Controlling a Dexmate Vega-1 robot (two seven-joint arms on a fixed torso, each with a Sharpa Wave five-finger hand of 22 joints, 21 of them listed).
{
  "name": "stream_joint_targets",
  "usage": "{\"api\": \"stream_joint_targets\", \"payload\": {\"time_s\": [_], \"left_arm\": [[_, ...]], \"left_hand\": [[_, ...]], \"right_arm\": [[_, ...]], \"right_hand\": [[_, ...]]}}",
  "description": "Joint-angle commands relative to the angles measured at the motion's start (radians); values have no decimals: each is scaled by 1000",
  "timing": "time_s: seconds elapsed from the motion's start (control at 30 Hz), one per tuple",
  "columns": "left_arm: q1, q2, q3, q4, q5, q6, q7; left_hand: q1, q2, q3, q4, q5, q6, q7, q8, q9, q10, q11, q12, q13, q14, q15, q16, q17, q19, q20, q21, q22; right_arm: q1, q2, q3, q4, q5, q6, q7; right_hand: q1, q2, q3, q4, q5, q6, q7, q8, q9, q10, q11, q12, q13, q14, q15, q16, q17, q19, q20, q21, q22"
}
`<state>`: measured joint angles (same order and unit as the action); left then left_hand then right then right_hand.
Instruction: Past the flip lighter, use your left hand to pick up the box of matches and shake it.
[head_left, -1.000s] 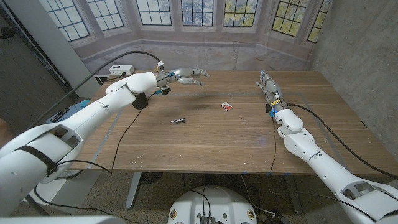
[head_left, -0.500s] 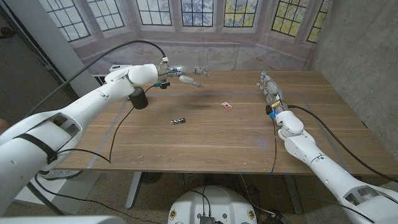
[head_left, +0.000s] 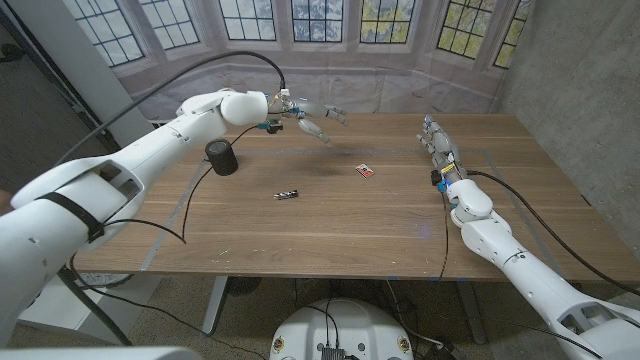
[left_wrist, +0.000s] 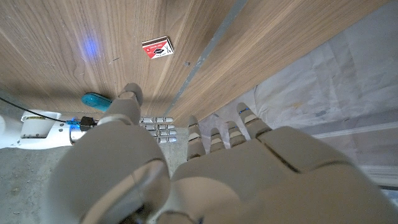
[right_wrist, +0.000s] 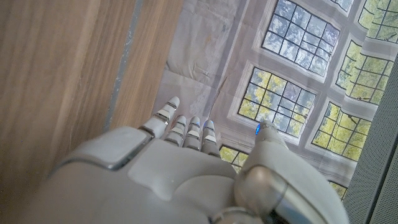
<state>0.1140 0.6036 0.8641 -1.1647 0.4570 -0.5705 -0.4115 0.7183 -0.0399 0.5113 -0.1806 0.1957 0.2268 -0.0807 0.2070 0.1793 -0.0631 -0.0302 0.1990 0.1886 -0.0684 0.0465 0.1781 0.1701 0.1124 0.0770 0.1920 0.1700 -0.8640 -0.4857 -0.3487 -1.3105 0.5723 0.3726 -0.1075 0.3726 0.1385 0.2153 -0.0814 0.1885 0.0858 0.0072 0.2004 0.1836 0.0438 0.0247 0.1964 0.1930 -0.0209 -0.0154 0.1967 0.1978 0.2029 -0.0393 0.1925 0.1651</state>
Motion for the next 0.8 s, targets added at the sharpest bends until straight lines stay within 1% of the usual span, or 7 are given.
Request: {"api": "stream_joint_targets", "payload": {"time_s": [0.03, 0.13, 0.37, 0.43, 0.57, 0.67, 0.8], "left_arm": [[-75, -46, 73, 22, 147, -31, 16], [-88, -53, 88, 17, 180, -25, 16], [-116, -67, 118, -3, 247, 1, 6], [-123, -73, 128, -7, 271, 16, 6], [-131, -85, 147, -6, 315, 37, 26], [-138, -95, 164, -8, 341, 56, 19], [-147, -107, 188, -3, 383, 67, 40]], "left_hand": [[5, -13, -7, 0, 0, 4, -3, -1, 6, -13, -1, -3, 3, -8, 1, -2, 4, -3, 3, 1, 6], [11, -21, -10, 1, 1, -4, -2, -4, 6, -14, -3, -1, 4, 7, -7, 4, 4, 2, 4, 3, 6], [19, -29, -14, 4, 4, -10, -2, -8, 7, -38, -7, -7, 5, -1, -4, 2, 5, 1, 2, 3, 7], [23, -31, -16, 6, 4, -25, -6, -14, 7, -41, -7, -6, 5, -4, -3, 2, 6, -1, 3, 2, 7], [24, -32, -17, 8, 4, -31, -5, -16, 7, -44, -10, -6, 6, -5, -4, 2, 6, -1, 2, 2, 7], [25, -32, -18, 10, 4, -35, -1, -18, 7, -45, -10, -5, 6, -6, -3, 2, 6, -1, 2, 3, 7], [28, -31, -21, 14, 4, -58, -3, -25, 7, -62, -8, -8, 7, -17, -2, -1, 7, -4, 0, 2, 8]], "right_arm": [[-17, -16, 12, -11, 11, 0, 8], [-19, -18, 13, -10, 13, 3, 16], [-25, -21, 16, -13, 20, 4, 22], [-25, -20, 17, -10, 22, 7, 25], [-24, -19, 18, -6, 26, 7, 29], [-25, -19, 19, -6, 29, 6, 30], [-24, -18, 21, -3, 32, 7, 32]], "right_hand": [[-1, -7, -3, -2, -2, 9, 3, 6, 6, 1, 8, 5, 4, -4, 7, 9, 3, 13, -33, 5, 4], [-3, -7, -4, -2, -2, 7, 4, 5, 6, -6, 9, 2, 4, -10, 10, 8, 4, 9, -32, 3, 4], [-5, -7, -5, -2, -2, 1, 3, 1, 6, -14, 14, 0, 5, -19, 12, 5, 4, -1, -29, -2, 4], [-5, -7, -5, -2, -2, 1, 3, 1, 6, -15, 15, 0, 5, -20, 14, 4, 4, -2, -28, -2, 5], [-6, -6, -5, -3, -2, 1, 3, 1, 6, -15, 15, 0, 5, -21, 16, 5, 4, -3, -27, -2, 5], [-6, -6, -5, -2, -2, 1, 4, 0, 6, -15, 16, 0, 5, -20, 17, 5, 5, -3, -28, -2, 5], [-7, -5, -5, -3, -2, 2, 4, 0, 6, -15, 18, 0, 5, -20, 17, 5, 5, -3, -27, -2, 5]]}}
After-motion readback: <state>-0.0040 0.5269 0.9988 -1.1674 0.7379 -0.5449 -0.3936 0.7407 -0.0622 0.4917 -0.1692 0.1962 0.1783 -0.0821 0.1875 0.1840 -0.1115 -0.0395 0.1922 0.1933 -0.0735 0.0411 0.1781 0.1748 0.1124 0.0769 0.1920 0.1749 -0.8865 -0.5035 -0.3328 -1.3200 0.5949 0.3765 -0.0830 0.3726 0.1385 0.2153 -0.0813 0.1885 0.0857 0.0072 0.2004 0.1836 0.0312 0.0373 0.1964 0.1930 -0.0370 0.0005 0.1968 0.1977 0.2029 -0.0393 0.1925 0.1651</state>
